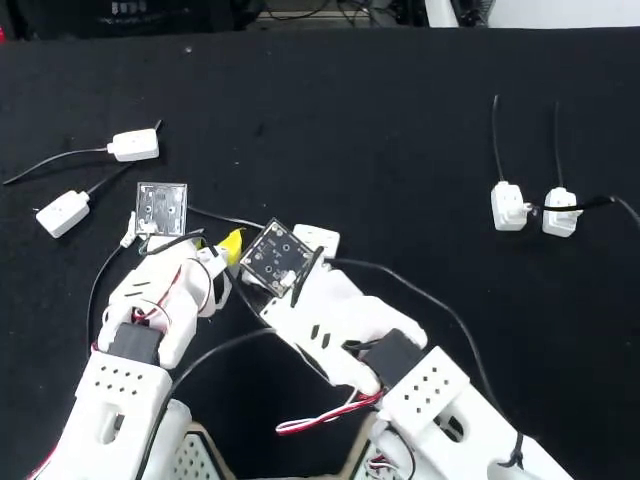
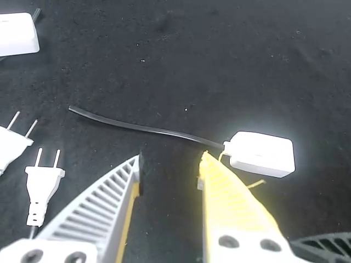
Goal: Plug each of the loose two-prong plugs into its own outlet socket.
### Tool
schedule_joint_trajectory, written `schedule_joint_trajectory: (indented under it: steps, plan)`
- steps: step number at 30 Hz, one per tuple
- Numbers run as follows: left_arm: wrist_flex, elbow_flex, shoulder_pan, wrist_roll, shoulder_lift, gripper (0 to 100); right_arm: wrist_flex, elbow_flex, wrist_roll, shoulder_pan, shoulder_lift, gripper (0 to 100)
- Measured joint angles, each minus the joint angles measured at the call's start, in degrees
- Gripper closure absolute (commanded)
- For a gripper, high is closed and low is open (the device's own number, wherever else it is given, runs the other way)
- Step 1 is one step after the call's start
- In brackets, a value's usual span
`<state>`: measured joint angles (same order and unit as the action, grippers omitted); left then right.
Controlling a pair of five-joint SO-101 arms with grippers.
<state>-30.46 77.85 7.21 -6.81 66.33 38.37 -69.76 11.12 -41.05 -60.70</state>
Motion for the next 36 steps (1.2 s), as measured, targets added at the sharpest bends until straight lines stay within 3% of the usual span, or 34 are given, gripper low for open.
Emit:
schedule_joint_trajectory:
  steps: [26, 36]
  plan:
    - [0.09, -0.88, 0.0, -1.41, -0.44, 82, 0.0, 0.0, -3.43, 0.0, 0.0, 98.8]
    - [-0.53, -3.78, 0.18, -4.66, -0.62, 82, 2.9, -2.29, -3.69, 13.63, -0.7, 98.8]
